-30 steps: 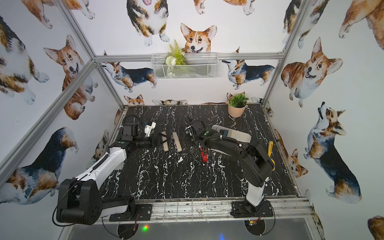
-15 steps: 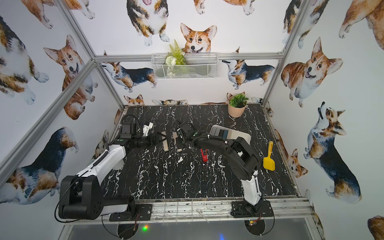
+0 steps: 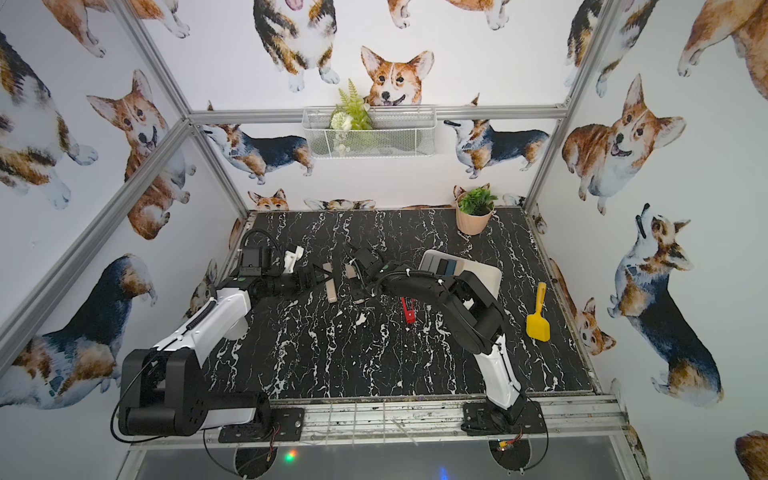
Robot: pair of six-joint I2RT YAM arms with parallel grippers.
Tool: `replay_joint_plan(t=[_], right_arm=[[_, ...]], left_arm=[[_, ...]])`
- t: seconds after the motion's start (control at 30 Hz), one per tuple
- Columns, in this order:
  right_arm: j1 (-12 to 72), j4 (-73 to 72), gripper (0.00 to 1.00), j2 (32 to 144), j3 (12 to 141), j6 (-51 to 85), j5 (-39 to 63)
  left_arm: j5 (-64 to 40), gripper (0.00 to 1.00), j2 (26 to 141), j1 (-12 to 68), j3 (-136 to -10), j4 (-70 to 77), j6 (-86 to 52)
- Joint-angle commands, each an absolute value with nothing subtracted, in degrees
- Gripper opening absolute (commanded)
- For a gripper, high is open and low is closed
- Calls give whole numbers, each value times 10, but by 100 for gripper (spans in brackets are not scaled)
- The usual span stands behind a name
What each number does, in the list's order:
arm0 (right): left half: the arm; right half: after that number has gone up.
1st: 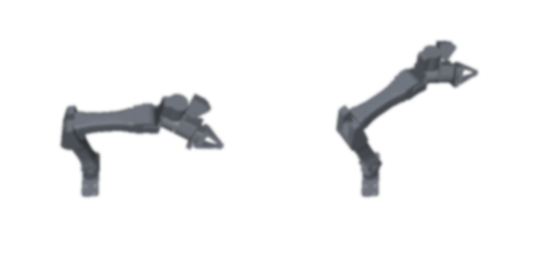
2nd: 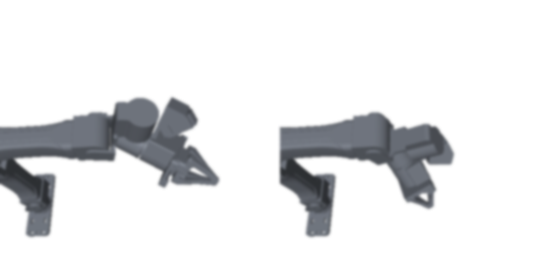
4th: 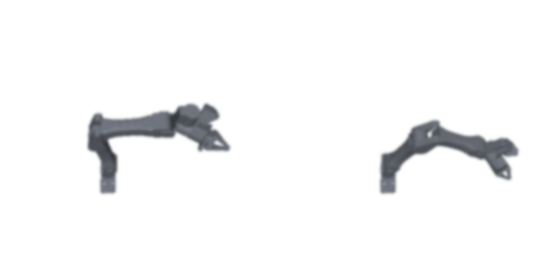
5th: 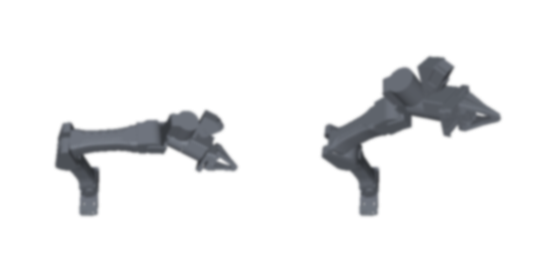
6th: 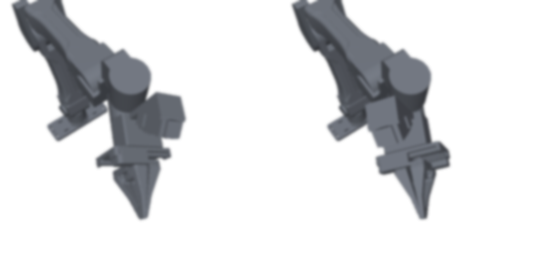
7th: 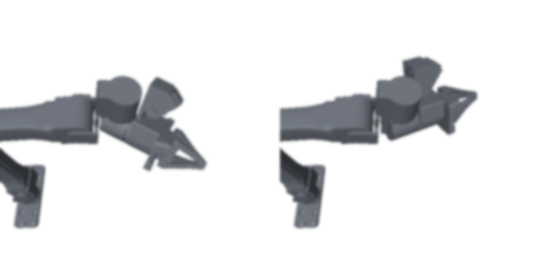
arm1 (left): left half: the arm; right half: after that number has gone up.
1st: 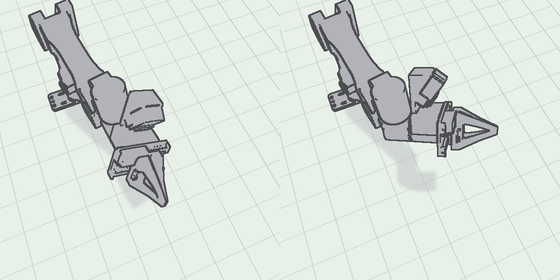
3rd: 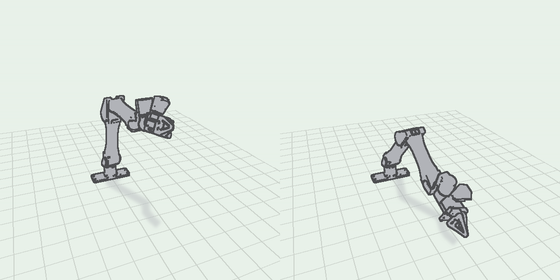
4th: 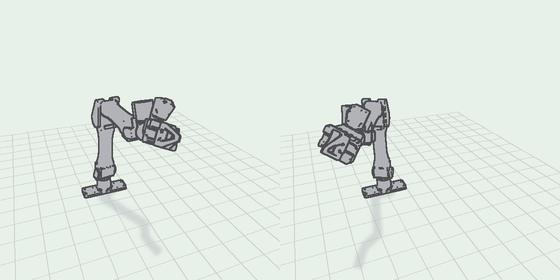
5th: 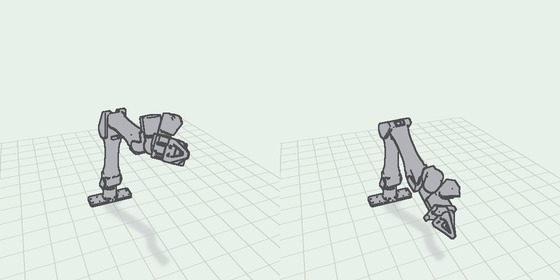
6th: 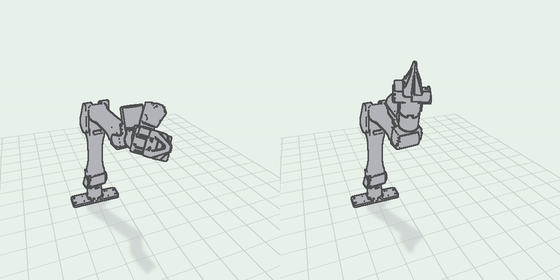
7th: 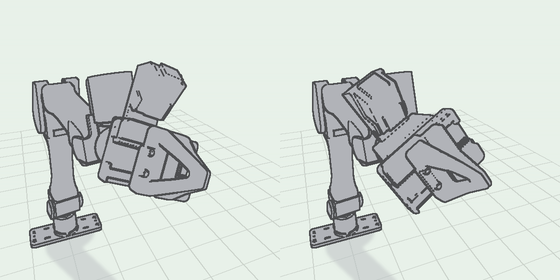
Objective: Put the pruning pliers into the storage box
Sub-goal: Pick up the pruning pliers from the center of the board.
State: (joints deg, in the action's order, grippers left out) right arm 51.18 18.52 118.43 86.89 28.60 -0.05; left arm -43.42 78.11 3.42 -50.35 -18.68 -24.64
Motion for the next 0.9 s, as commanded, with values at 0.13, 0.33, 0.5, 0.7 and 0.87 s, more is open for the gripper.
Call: replay_joint_plan(t=[0.13,0.33,0.5,0.7,0.87], right_arm=[[520,207,56,1200,888,277,-18],[521,218,56,1210,896,274,-32],[521,218,56,1223,904,274,-34],[522,230,56,1240,930,270,-38],[521,243,56,1253,948,263,-42]], left_arm=[[-442,100,777,34,-504,-179,-242],[-444,100,773,34,-503,-177,-243],[-442,100,772,34,-502,-177,-244],[-439,100,771,33,-501,-177,-246],[-425,100,763,26,-501,-181,-244]])
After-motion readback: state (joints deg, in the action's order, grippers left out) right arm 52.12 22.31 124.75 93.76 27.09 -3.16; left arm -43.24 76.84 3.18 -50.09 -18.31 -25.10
